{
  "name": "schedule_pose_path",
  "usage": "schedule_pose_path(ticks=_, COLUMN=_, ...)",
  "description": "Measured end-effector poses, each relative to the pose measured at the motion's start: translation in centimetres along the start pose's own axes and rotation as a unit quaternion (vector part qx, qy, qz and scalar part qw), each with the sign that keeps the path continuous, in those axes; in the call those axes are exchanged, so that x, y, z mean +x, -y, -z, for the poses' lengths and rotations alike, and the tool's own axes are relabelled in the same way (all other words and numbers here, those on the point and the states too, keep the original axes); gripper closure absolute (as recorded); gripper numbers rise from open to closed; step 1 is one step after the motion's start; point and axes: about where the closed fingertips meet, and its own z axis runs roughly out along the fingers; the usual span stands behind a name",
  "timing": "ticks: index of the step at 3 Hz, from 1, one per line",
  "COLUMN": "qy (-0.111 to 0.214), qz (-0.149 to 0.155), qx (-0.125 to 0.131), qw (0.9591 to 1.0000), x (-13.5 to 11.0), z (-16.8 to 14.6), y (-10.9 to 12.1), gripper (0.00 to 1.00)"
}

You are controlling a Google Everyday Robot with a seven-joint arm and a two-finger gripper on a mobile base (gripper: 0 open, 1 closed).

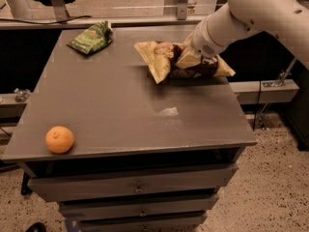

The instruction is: Move brown chip bag near orange

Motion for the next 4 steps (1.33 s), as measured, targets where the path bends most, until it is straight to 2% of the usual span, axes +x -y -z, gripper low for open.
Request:
schedule_pose_path(ticks=1, qy=-0.013, qz=-0.013, qx=-0.001, qw=0.9998, x=-0.4, z=2.7, y=-0.4, gripper=1.00)
schedule_pose_path(ticks=2, qy=-0.017, qz=-0.011, qx=-0.011, qw=0.9997, x=-0.8, z=5.6, y=-2.3, gripper=1.00)
schedule_pose_path(ticks=3, qy=-0.015, qz=0.014, qx=-0.018, qw=0.9996, x=-1.5, z=8.6, y=-5.9, gripper=1.00)
schedule_pose_path(ticks=4, qy=-0.018, qz=0.050, qx=-0.017, qw=0.9984, x=-2.3, z=10.3, y=-10.2, gripper=1.00)
